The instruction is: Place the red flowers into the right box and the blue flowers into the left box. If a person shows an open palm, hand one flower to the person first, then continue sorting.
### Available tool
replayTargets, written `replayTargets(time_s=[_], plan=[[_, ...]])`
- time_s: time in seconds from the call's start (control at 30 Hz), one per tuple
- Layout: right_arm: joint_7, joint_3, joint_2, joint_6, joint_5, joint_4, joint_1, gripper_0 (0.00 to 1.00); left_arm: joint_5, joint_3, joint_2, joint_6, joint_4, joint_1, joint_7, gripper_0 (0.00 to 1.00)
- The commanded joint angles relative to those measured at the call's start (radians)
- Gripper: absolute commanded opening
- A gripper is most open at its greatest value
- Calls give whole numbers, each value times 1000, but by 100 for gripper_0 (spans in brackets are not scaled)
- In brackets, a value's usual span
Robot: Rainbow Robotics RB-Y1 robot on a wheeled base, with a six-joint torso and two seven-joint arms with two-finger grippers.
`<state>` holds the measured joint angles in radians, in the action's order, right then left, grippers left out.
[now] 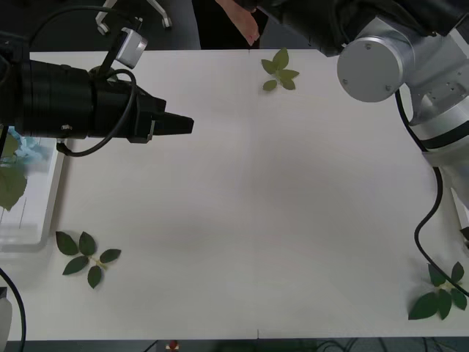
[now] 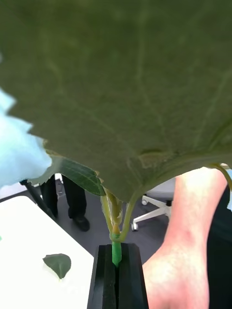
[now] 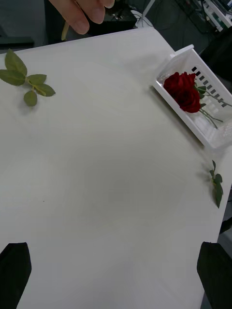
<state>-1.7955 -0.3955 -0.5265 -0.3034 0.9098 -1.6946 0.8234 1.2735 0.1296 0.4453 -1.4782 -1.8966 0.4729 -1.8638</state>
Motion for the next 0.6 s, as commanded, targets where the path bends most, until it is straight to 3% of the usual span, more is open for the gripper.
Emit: replayTargets(time_s=[0.03,0.13,0.17,0.23,0.37,0.5,0.6], plan=[[-42,3,10,9,-6,-14,45,0,14,15,6,9,-30,-17,-17,100],[-45,3,10,9,-6,-14,45,1,17,15,6,10,-30,-17,-17,100],[-48,3,10,7,-6,-14,43,27,17,15,6,12,-30,-17,-15,100],[-48,3,10,9,-3,-14,45,66,18,15,6,12,-30,-17,-17,100],[-51,3,10,9,3,-14,45,91,20,15,6,12,-30,-17,-17,100],[-56,3,10,10,6,-14,45,100,20,15,6,10,-29,-17,-15,100],[-61,3,10,12,9,-14,45,100,20,15,6,12,-30,-17,-15,100]])
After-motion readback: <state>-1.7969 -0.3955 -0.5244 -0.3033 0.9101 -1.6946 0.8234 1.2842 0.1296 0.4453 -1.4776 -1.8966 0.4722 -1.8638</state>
